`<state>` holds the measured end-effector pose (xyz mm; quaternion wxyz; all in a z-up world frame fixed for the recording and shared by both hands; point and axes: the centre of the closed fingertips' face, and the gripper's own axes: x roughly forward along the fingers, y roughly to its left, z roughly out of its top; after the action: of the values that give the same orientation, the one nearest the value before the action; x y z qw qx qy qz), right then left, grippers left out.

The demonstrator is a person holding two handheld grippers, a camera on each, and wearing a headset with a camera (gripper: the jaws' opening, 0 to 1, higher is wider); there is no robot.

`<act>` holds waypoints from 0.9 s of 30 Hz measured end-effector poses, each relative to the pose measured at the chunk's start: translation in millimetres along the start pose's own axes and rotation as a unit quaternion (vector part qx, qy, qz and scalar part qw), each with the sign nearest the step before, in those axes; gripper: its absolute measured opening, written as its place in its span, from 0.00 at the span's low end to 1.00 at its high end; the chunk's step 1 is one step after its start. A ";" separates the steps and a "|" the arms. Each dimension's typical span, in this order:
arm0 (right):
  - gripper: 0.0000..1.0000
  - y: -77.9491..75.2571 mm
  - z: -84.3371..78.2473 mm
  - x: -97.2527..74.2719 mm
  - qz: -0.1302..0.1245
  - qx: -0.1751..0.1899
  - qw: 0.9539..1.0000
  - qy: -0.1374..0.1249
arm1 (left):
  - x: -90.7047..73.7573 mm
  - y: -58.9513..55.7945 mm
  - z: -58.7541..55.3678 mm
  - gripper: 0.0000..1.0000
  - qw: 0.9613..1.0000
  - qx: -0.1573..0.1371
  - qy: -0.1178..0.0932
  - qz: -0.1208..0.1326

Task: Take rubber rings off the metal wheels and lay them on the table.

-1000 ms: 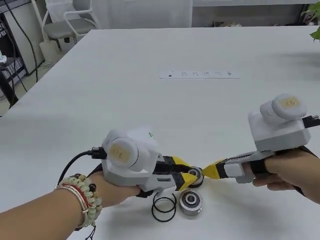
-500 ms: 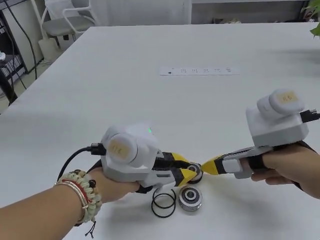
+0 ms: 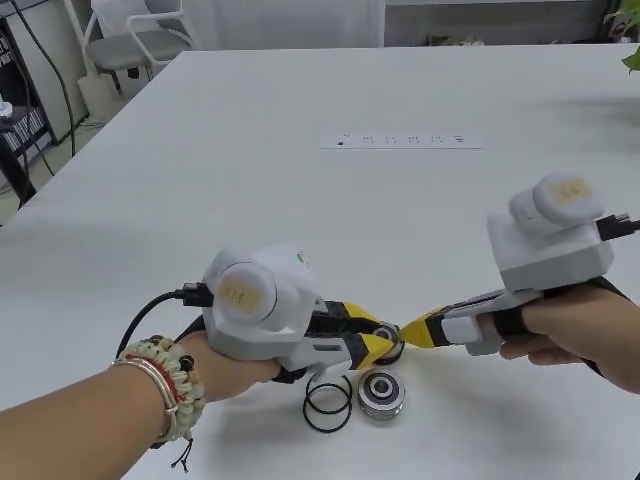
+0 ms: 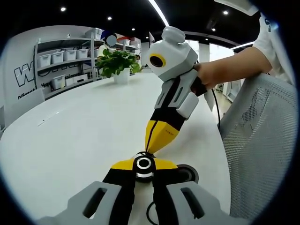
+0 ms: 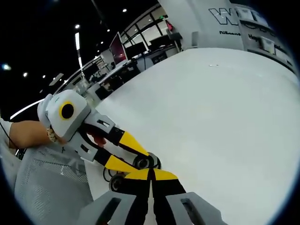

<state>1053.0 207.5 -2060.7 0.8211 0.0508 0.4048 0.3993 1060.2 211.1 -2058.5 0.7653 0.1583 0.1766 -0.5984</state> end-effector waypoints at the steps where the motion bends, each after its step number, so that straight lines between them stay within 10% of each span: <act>1: 0.00 0.2 0.2 0.0 0.000 -0.001 1.000 0.000 | -0.1 0.2 0.0 0.08 1.000 0.000 0.000 0.000; 27: 0.00 4.3 2.7 -0.1 0.007 -0.005 1.000 -0.002 | 0.1 0.3 0.2 0.08 1.000 0.001 -0.001 0.001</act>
<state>1052.2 211.0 -2057.1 0.8194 0.0502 0.4003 0.4073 1060.4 211.0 -2058.3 0.7661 0.1587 0.1749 -0.5978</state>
